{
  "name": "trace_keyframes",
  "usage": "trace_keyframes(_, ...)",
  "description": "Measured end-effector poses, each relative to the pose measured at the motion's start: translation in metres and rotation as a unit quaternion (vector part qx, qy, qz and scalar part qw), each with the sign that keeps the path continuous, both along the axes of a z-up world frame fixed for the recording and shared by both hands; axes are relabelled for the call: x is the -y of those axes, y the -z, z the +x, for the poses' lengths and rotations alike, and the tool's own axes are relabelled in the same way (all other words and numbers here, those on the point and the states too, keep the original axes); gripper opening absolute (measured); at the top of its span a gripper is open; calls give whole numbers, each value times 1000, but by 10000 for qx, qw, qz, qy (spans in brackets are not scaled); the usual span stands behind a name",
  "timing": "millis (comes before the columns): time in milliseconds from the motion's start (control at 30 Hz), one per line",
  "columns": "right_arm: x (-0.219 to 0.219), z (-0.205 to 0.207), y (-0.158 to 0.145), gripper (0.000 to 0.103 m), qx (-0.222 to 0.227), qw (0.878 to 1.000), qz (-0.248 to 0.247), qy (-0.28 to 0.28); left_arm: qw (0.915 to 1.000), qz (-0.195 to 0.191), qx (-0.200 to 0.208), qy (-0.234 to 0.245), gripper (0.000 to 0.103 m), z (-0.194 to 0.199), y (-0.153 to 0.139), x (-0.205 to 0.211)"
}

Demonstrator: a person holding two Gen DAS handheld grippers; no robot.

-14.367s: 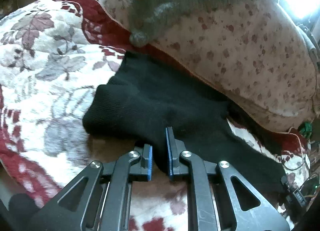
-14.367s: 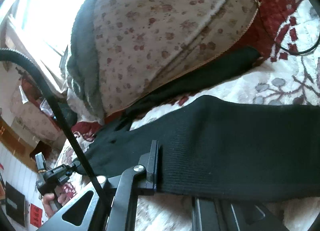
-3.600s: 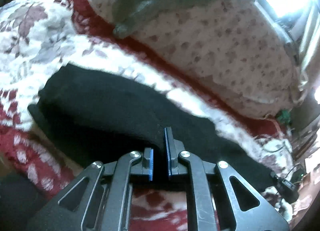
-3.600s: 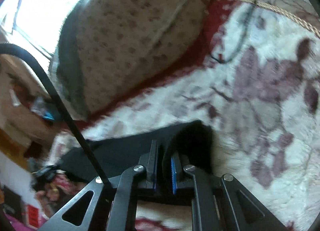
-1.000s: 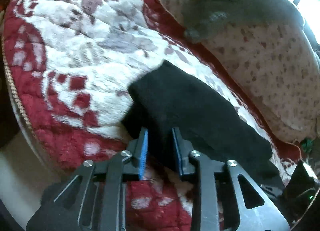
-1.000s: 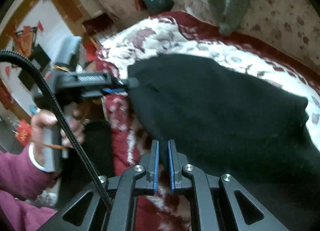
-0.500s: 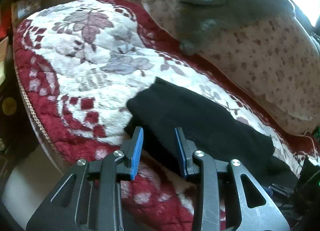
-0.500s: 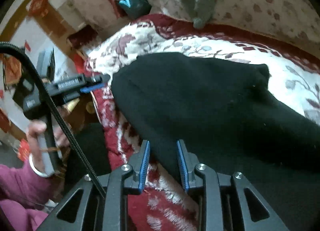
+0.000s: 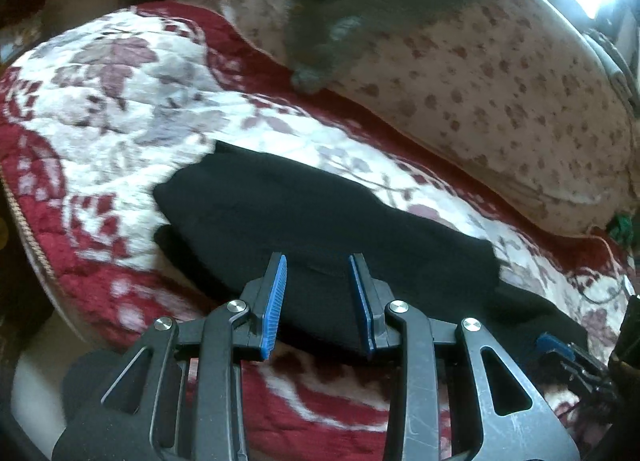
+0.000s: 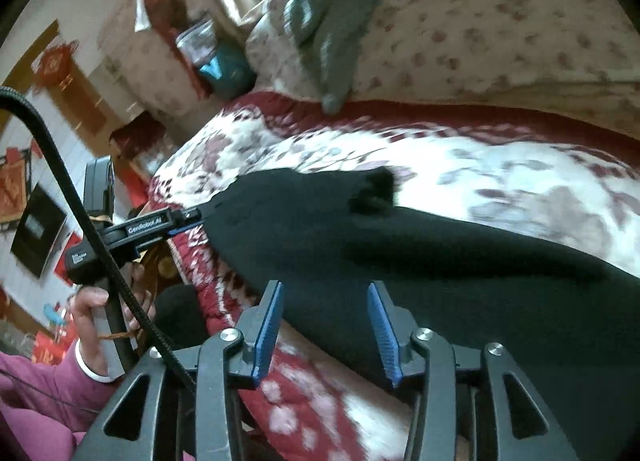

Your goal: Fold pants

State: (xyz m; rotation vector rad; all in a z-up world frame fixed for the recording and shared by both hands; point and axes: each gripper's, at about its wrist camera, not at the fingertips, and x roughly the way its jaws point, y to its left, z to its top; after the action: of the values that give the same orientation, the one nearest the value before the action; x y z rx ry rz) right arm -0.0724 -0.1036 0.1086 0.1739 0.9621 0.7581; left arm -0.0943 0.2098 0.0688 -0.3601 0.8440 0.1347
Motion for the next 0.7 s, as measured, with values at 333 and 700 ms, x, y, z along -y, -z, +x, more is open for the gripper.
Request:
trace_keyframes(333, 116, -31, -5, 44, -78, 9918, -92, 1274, 9947, -50, -221, 999, 30, 22, 15, 84)
trace_keyframes(700, 229, -72, -12, 50, -291, 9611, -480, 2703, 9829, 226, -259, 1807, 30, 54, 19, 158)
